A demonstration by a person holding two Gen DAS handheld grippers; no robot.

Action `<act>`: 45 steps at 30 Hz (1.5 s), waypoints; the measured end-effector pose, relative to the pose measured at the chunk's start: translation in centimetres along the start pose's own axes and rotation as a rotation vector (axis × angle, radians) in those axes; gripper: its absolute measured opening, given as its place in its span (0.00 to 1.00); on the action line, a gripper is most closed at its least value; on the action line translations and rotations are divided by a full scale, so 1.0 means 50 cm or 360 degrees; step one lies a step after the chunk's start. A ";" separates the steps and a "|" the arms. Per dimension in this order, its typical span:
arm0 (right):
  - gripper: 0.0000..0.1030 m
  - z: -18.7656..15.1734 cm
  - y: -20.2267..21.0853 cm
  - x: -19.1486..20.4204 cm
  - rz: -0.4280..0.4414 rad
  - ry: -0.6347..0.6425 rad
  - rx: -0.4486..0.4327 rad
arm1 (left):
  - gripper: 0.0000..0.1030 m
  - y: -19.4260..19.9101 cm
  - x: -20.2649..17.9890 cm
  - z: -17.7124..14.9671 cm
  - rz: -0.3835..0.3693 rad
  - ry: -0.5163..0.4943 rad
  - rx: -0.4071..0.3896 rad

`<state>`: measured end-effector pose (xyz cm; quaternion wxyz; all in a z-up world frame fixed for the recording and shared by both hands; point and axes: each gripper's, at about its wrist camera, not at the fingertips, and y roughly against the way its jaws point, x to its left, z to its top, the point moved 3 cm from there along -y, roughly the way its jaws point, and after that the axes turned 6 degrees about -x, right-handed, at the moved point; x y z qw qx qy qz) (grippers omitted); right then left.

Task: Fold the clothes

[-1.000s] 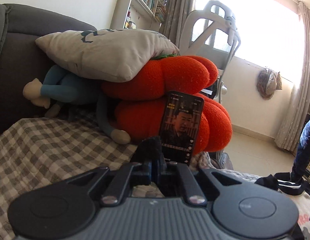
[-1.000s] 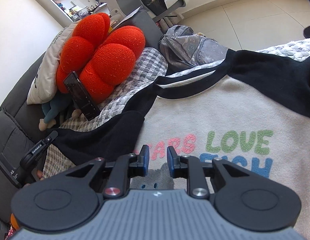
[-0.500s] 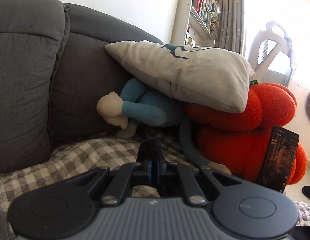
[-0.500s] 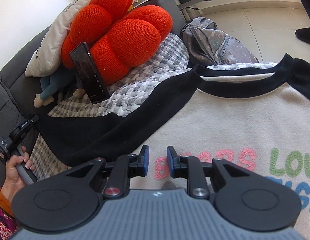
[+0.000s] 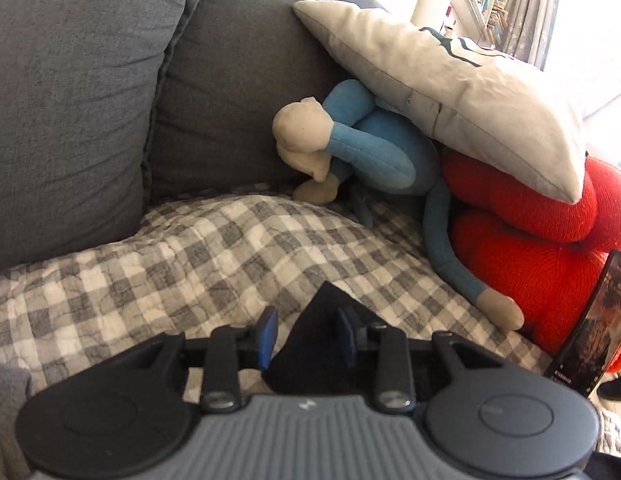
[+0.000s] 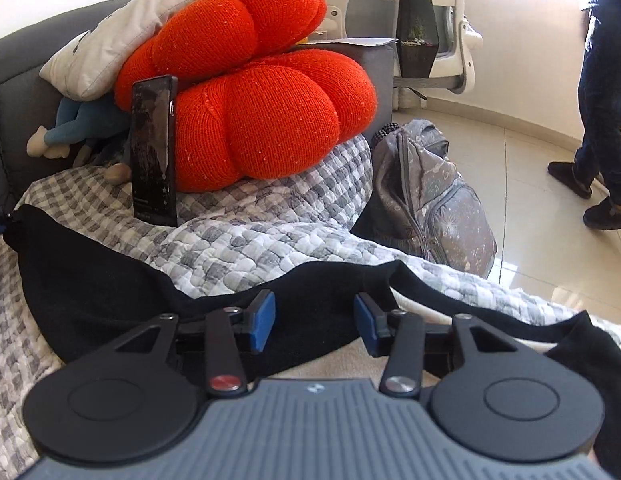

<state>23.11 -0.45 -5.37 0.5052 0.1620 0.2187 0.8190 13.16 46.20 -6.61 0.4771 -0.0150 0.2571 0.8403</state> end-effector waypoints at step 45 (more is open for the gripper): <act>0.41 -0.015 0.029 0.102 0.0072 0.0372 -0.0131 | 0.43 0.001 0.050 0.033 0.0118 0.0162 0.0096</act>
